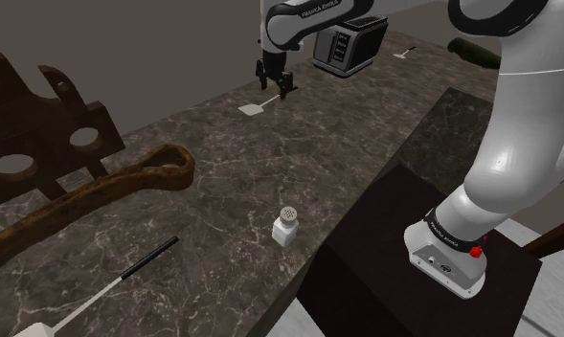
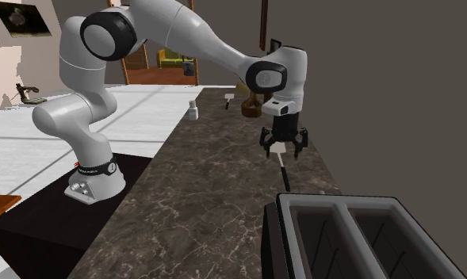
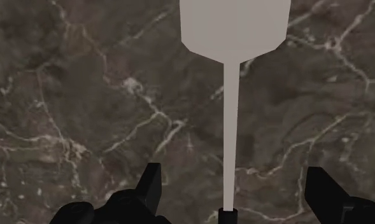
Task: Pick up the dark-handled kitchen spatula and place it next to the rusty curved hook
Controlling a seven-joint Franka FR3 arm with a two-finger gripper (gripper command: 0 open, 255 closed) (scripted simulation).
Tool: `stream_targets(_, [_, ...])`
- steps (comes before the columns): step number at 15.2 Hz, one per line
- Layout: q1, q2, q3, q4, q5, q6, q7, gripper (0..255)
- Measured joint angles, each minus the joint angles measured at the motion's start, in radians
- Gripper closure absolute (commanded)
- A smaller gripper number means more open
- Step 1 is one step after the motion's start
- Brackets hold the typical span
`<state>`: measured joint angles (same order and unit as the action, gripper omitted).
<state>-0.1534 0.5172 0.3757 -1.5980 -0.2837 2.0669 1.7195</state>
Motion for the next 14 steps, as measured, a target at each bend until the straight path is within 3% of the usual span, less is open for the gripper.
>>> stream_targets(7, [0.0,0.009,-0.003,-0.009,-0.005,0.018,0.002,0])
stream_targets(8, [0.0,0.009,-0.003,-0.009,-0.005,0.018,0.002,255])
stream_targets(14, [0.0,0.009,-0.003,-0.009,-0.005,0.018,0.002,255])
